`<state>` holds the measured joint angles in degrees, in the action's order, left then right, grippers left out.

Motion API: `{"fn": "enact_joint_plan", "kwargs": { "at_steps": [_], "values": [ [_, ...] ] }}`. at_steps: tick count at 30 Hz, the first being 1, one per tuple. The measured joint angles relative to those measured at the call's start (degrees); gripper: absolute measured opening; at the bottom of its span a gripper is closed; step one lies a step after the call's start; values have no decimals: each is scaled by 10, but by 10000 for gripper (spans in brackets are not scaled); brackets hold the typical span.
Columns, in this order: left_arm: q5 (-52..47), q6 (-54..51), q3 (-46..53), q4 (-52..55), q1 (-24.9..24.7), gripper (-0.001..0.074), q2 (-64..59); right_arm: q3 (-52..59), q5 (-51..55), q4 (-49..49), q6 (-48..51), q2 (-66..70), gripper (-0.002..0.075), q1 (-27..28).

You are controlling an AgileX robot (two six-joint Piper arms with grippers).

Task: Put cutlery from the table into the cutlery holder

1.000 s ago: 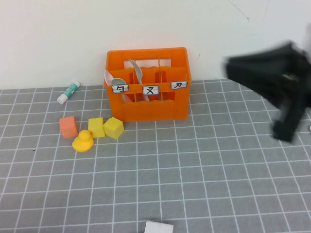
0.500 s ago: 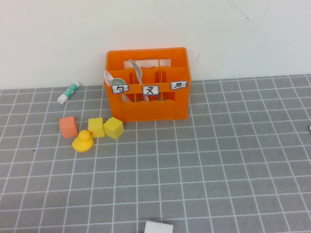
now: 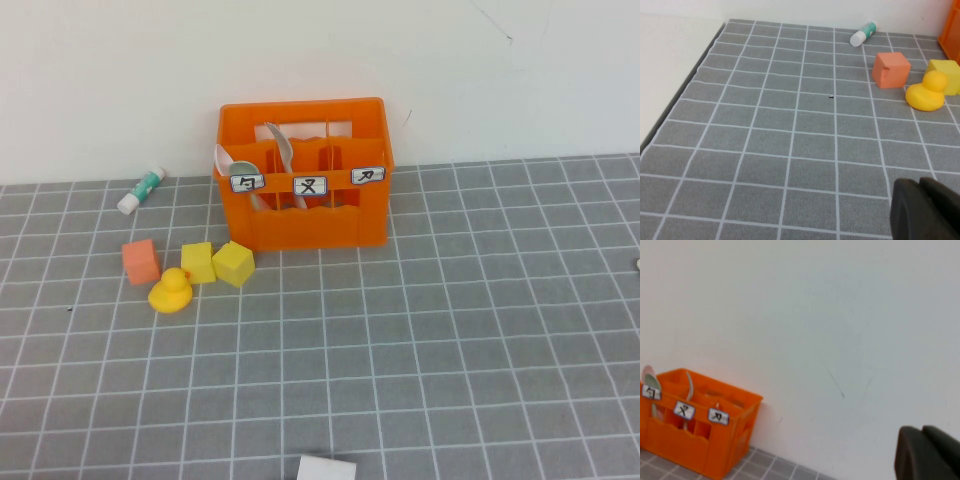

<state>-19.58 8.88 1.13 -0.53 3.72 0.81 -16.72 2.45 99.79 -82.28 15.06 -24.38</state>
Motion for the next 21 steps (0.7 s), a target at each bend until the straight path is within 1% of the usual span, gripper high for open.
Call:
{"fn": "enact_joint_plan", "kwargs": {
  "at_steps": [2, 3, 5, 6, 8, 10, 12, 15, 18, 21],
  "values": [
    [0, 1, 0, 0, 0, -1, 0, 11, 8, -41, 38, -4, -1, 0],
    [0, 1, 0, 0, 0, -1, 0, 15, 15, -90, 86, -4, -1, 0],
    [0, 1, 0, 0, 0, -1, 0, 24, 56, -244, 242, -4, -1, 0],
    [0, 1, 0, 0, 0, -1, 0, 25, 94, -319, 319, -4, -1, 0],
    [0, 1, 0, 0, 0, -1, 0, 23, 196, -499, 503, -4, -1, 0],
    [0, 1, 0, 0, 0, -1, 0, 25, 273, -601, 601, -4, -1, 0],
    [0, 1, 0, 0, 0, -1, 0, 30, 303, -636, 641, -9, -1, 2],
    [0, 1, 0, 0, 0, -1, 0, 40, 312, -650, 663, -22, -1, 21],
    [0, 1, 0, 0, 0, -1, 0, 55, 307, -654, 669, -44, -1, 55],
    [0, 1, 0, 0, 0, -1, 0, 74, 280, -659, 669, -71, -1, 105]
  ]
}}
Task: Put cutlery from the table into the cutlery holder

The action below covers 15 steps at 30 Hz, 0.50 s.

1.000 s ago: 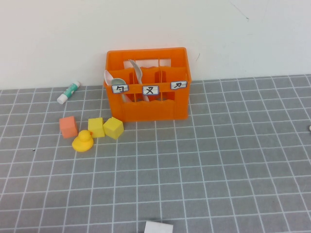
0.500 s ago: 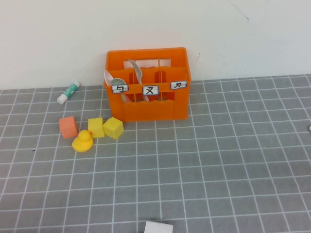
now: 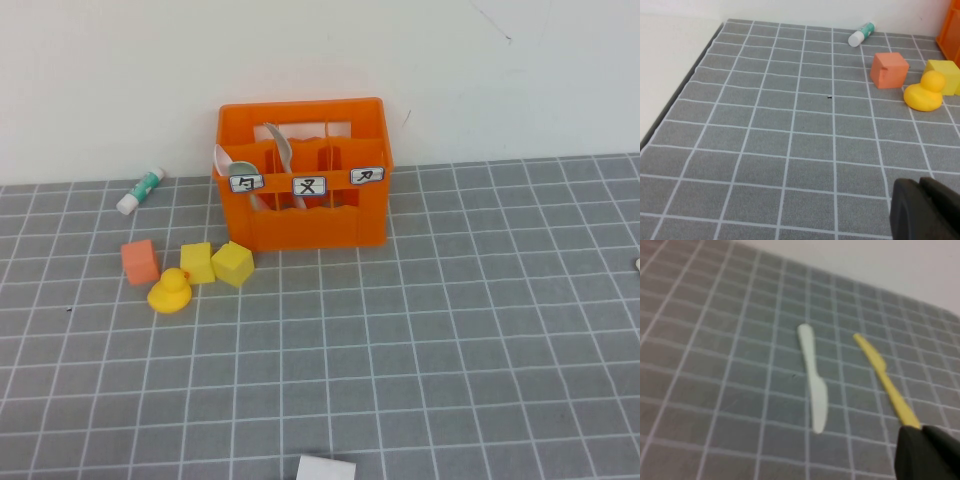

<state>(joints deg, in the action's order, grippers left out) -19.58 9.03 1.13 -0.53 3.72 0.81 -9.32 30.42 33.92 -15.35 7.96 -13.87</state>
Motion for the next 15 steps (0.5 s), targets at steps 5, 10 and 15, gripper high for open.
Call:
{"fn": "enact_joint_plan", "kwargs": {
  "at_steps": [5, 10, 15],
  "values": [
    [0, 0, 0, 0, 0, -1, 0, 33, -112, -2, 0, -22, -1, 84],
    [0, 0, 0, 0, 0, -1, 0, 52, -180, -2, 0, -37, -1, 99],
    [0, 0, 0, 0, 0, -1, 0, 57, -183, -2, 0, -47, -1, 100]
  ]
}}
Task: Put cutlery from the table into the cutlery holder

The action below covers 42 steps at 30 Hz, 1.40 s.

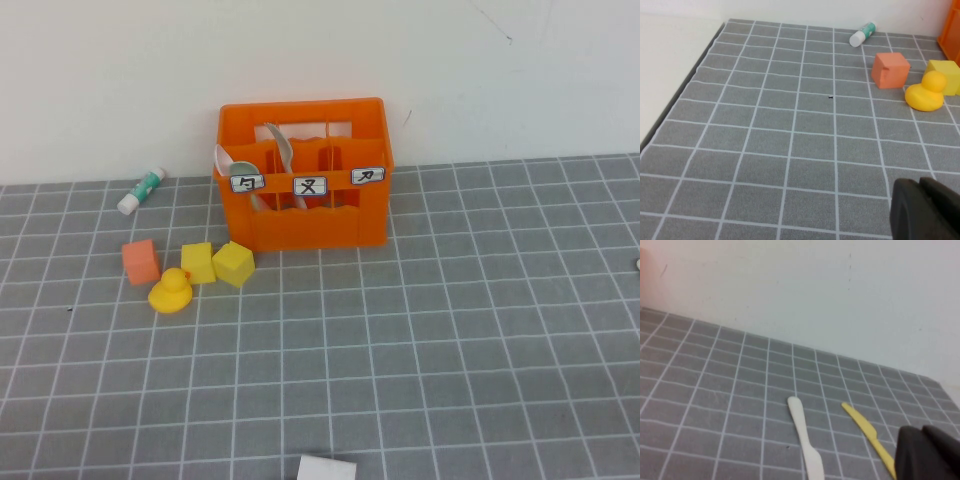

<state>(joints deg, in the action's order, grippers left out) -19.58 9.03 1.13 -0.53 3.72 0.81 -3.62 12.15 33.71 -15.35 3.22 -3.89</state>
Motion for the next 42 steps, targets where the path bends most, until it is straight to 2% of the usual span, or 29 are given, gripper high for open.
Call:
{"fn": "enact_joint_plan", "kwargs": {
  "at_steps": [4, 8, 10, 13, 18, 42],
  "values": [
    [0, -2, 0, 0, 0, -1, 0, 20, 0, -61, 30, -14, -1, 0],
    [0, -2, 0, 0, 0, -1, 0, 48, 6, -259, 197, -34, -1, 0],
    [0, -2, 0, 0, 0, -1, 0, 52, 17, -309, 255, -37, -1, 0],
    [0, -2, 0, 0, 0, -1, 0, 52, 29, -308, 272, -39, -1, 0],
    [0, -2, 0, 0, 0, -1, 0, 52, 66, -276, 232, -40, -1, 0],
    [0, -1, 0, 0, 0, -1, 0, 51, 69, -273, 227, -40, -1, 0]
  ]
}}
